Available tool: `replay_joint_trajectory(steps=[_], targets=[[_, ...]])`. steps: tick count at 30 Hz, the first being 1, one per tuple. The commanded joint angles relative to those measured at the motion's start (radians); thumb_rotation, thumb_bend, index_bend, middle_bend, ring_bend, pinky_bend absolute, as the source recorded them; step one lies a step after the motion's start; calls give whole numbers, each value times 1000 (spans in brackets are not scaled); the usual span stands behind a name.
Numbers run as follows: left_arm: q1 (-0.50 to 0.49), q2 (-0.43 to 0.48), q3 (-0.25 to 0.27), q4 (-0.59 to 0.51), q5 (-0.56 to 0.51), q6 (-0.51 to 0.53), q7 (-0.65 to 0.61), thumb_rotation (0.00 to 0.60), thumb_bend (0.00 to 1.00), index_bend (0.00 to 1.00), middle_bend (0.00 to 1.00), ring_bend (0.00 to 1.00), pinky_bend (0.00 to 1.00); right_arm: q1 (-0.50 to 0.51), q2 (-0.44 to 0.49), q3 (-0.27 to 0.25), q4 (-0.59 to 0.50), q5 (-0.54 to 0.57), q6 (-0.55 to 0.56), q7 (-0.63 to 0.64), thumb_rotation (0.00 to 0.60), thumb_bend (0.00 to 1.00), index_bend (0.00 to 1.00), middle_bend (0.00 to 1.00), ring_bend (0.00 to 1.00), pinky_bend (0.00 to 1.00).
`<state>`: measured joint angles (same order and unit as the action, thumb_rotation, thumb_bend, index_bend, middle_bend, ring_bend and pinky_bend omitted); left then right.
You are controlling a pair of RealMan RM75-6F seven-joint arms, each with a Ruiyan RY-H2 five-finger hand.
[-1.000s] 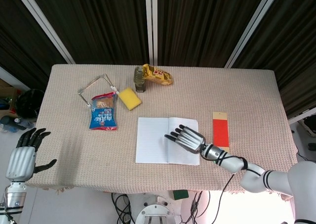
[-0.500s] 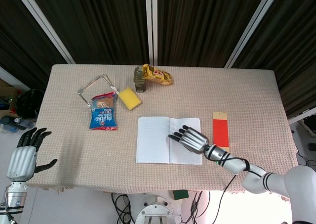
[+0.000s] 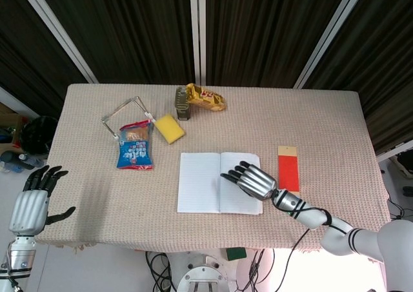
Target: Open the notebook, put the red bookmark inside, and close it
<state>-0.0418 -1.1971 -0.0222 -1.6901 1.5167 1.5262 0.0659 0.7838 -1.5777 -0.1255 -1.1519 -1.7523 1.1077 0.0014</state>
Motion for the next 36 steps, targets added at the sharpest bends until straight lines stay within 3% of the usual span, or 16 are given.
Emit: replay_joint_trajectory(steps=[1,16,31,33,36], targets=[[1,1,1,1,1,2,0,600,0,221,154,82,115,-8,-6,3,9,-13,26,7,600,679,169,270,277,272],[2,0,1,3,2,1,-2,600,0,220,154,82,115,-43,-39,-12,55,-25,27,32,600,679,170,270,273,267],[-3,7,-2,-17,9,3,15,600,0,220,154,82,115,-75,15,14,35,-40,121,47,600,674,172,272,268,267],[-2,8,-3,-18,11,7,15,600,0,220,154,82,115,-94,37,14,39,-47,163,43,600,622,174,272,264,263],[-3,10,-3,-19,11,5,16,600,0,220,154,82,115,-131,88,2,49,-64,234,42,600,470,178,272,257,260]])
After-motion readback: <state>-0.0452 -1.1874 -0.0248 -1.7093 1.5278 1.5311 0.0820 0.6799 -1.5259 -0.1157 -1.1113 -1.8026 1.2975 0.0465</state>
